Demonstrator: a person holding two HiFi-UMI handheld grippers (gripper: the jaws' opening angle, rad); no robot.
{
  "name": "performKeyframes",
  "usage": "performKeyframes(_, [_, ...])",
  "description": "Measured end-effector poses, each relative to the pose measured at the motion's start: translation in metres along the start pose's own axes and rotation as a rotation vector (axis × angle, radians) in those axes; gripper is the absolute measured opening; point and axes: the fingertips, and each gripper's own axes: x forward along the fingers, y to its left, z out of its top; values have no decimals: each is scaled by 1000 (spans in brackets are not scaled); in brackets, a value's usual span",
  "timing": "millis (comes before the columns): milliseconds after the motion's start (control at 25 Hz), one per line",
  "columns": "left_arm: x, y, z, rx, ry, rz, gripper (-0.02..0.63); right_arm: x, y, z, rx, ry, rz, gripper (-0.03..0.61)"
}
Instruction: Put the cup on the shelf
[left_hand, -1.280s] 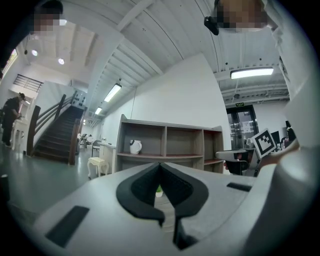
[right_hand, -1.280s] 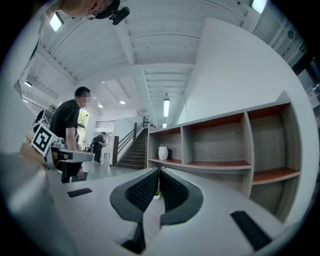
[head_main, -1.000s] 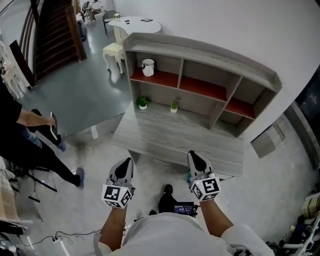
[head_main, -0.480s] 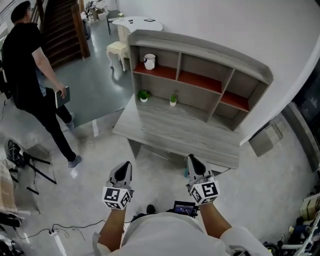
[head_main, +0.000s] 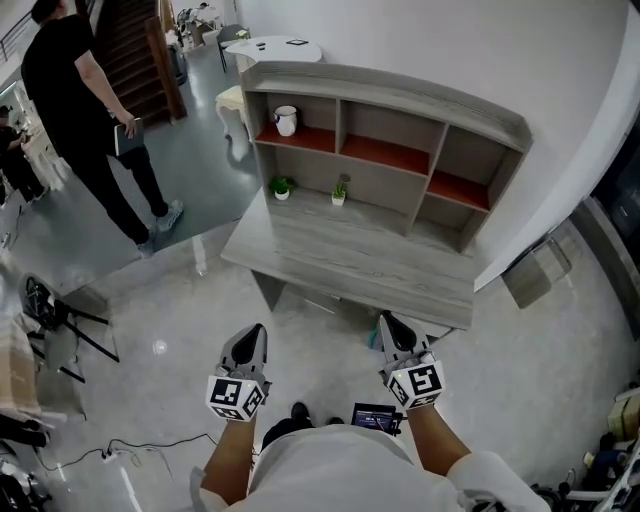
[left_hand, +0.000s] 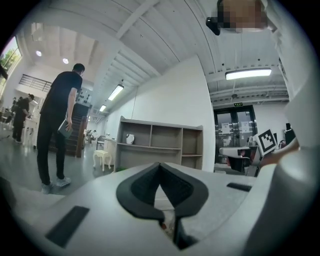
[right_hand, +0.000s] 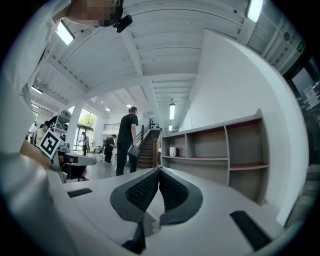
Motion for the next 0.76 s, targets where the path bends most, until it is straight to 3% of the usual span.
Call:
performKeyframes(280, [-2, -19, -3, -2, -1, 19, 8, -13, -8, -5, 13, -9, 22, 31])
performKeyframes(760, [20, -11, 38, 57, -49, 14, 9, 16, -19, 8, -2, -43, 44, 31])
